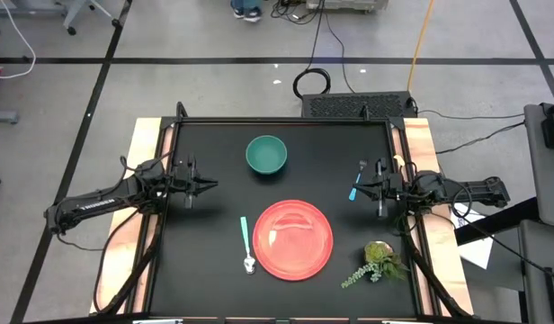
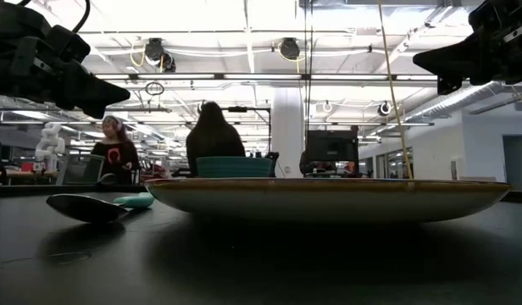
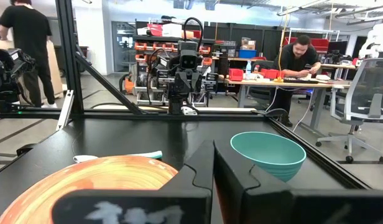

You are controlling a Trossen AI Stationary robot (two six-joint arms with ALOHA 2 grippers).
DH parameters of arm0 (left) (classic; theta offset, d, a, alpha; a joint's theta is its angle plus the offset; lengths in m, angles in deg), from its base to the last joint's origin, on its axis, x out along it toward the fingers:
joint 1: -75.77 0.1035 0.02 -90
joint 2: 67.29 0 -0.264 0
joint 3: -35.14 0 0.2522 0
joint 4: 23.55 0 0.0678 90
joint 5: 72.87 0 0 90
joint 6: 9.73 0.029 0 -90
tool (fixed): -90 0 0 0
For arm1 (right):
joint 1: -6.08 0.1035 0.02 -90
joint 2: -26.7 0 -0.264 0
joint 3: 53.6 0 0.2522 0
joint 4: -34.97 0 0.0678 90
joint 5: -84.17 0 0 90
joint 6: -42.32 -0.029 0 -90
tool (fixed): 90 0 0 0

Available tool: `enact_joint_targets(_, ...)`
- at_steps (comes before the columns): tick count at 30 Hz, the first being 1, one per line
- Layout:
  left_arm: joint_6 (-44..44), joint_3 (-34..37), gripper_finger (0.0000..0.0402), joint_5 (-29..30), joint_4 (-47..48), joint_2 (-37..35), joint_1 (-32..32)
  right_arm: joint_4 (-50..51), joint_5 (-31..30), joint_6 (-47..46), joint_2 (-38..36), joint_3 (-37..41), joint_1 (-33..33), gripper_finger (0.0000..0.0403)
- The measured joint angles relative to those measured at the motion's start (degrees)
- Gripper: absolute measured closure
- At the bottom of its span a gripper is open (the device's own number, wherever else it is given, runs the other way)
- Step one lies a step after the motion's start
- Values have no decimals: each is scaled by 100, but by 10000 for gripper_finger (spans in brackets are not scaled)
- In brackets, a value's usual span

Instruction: Set table place

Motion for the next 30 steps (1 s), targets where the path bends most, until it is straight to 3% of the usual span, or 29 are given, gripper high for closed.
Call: enact_joint_targets(30,-148,0,366,-2,-295,0,2,0,0,-15,1,0,2,403)
